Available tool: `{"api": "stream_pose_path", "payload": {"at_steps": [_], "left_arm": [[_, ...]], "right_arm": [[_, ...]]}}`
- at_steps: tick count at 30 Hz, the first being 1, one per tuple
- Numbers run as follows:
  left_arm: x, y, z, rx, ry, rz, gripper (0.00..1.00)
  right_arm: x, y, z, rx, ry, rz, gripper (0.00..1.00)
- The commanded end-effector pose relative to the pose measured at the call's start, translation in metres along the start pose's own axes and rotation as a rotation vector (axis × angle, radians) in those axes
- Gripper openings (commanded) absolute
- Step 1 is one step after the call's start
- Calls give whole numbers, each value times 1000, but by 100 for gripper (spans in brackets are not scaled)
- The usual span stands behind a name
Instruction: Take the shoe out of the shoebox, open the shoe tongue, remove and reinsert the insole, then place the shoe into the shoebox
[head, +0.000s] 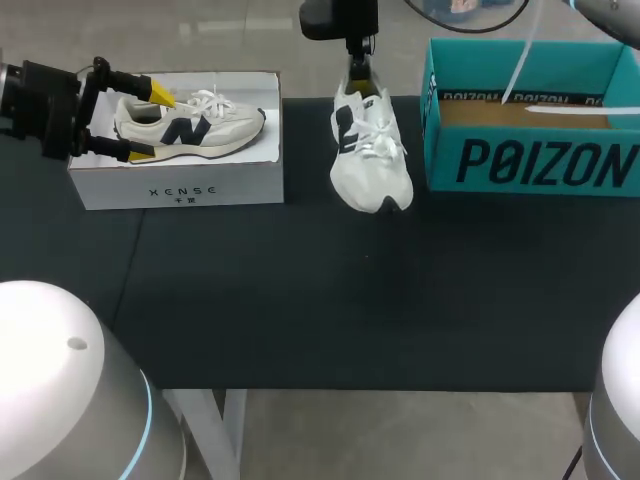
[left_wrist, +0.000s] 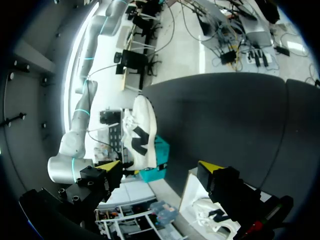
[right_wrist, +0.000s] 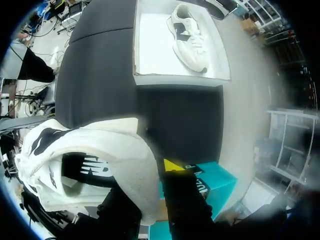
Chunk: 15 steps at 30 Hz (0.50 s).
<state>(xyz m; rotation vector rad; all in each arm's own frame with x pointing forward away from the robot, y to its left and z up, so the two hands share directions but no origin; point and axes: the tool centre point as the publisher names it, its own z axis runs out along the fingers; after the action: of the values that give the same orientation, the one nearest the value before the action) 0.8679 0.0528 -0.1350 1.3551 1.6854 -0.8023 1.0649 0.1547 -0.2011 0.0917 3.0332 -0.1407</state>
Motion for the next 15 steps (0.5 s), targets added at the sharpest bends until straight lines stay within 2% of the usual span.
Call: {"api": "stream_pose_path", "payload": {"at_steps": [1,3,7,10,15], "left_arm": [[0,0,0,0,4,0,100],[0,0,0,0,4,0,100],[0,0,0,0,4,0,100],[0,0,0,0,4,0,100],[0,0,0,0,4,0,100]], "right_arm": [[-27,-9,-19,-40,-8,100,0],[-46,-21,-29,-55,-23,188,0],[-73,-48,-46,-15,-88,338,0],[-85,-71,-49,28,-105,433,0],[-96,-114,-41,114,-91,591,0]]}}
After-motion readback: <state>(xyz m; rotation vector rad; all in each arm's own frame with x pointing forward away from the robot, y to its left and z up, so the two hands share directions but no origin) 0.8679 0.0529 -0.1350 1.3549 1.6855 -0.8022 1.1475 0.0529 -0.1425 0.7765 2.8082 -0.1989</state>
